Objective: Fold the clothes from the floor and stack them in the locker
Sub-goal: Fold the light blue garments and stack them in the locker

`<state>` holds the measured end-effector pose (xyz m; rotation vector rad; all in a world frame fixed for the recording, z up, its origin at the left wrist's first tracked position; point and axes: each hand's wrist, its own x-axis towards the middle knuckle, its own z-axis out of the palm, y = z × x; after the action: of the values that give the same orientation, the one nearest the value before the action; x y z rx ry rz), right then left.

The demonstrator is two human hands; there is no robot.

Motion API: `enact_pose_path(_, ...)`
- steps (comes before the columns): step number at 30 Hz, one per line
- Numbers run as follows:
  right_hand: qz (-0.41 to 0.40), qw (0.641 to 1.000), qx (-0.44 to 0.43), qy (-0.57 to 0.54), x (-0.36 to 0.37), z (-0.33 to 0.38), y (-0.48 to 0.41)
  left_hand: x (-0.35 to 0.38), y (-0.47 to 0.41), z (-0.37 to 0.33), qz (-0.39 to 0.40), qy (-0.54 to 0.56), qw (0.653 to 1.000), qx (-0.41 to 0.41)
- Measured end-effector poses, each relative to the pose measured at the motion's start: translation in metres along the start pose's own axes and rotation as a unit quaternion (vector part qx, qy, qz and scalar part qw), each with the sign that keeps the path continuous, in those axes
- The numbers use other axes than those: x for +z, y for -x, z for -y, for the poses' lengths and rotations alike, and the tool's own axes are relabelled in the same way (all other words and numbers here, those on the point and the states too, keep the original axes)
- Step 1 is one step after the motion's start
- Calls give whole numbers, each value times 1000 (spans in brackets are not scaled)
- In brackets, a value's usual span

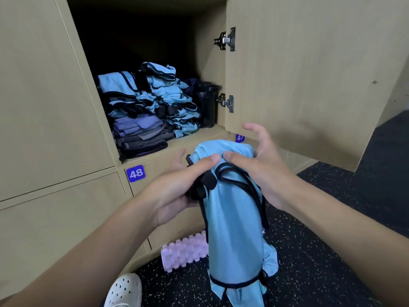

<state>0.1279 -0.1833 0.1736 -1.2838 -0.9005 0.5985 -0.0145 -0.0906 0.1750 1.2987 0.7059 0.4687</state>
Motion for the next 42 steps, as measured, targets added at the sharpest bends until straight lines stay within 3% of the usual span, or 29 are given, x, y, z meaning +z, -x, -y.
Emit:
enact_pose_path(8,163,983,59,66,-6,-6,2,-2,4,-12,-136,73,981,115)
enact_pose_path(12,129,982,26,137,0,-4,4,-6,1,-16,-154,113,977,98)
enact_pose_path(14,110,982,25,149,0,-3,4,-7,1,-18,-112,89,986,80)
enact_pose_path(16,97,985,35,141,-2,0,3,-9,2,-18,-61,51,993,91)
enact_pose_path(18,88,987,39,126,-4,3,3,-11,3,-17,-70,-50,988,130)
enact_pose_path(20,72,990,36,114,-6,8,2,-16,2,-13,-101,-232,952,172)
enact_pose_path(22,71,992,37,98,-9,13,2,-16,5,-8,-92,-319,920,206)
enact_pose_path(30,122,987,100,29,-21,21,1,-13,4,-6,-17,-191,945,264)
enact_pose_path(37,150,987,59,-23,-19,15,3,-1,-1,-8,-58,-36,963,260)
enact_pose_path(42,95,995,-10,-24,-12,11,3,4,1,-12,-93,49,968,229)
